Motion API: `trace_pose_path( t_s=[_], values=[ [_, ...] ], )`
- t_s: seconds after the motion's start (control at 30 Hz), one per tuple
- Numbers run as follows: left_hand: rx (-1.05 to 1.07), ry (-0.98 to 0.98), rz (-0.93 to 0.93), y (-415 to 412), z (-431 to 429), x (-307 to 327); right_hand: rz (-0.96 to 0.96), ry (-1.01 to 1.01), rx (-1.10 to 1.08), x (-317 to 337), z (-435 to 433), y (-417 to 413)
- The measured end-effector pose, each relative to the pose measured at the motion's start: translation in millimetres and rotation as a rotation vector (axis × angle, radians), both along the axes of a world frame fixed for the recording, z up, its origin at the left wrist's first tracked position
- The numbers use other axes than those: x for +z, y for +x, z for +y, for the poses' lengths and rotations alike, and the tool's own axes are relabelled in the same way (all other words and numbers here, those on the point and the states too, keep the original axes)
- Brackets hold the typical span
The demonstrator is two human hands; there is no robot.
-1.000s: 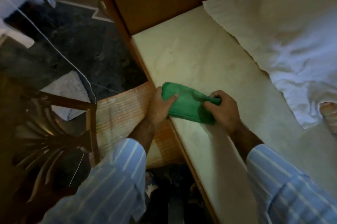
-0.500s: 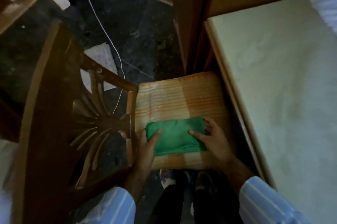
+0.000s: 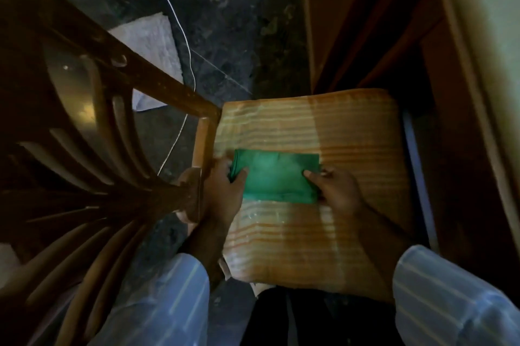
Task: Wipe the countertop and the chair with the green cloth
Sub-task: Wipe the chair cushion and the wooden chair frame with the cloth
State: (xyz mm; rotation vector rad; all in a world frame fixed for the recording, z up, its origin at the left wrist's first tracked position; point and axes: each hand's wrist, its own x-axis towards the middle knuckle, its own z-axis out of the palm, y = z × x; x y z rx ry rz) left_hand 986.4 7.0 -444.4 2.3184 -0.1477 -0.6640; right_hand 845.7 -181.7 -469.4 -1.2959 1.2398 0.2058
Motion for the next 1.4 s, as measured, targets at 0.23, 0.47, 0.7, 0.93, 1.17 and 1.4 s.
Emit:
trace_pose_path(
  t_s=[0.23,0.47,0.7,0.93,1.17,1.4],
  values=[
    [-0.19,0.148,-0.347,64.8,-51.9,-14.8,-0.193,0.103,-0.036,-23.9,-27.6,64.9],
    [-1.104,0.277,-0.483,72.2,-62.8,-56.6,-0.211,-0.623,0.614,-33.3,-58.9,55.6],
    [-1.135,0.299,-0.539,81.5,-67.1,-87.5,-0.065,-1.105,1.226,-68.1,-86.6,38.5],
    [-0.993,0.227,-0.648,57.6,-68.9,-87.3,-0.067,-1.24,1.191,-73.8,-80.1,36.8],
    [-0.844,0.185,-0.556,-54.9,13.9,-81.1,-0.088,-1.264,1.149,-68.4,-75.4,38.3],
    [-0.78,0.131,-0.24,-202.1,128.0,-26.4,-0.099,-1.304,1.118,-69.5,-73.9,38.6]
  ],
)
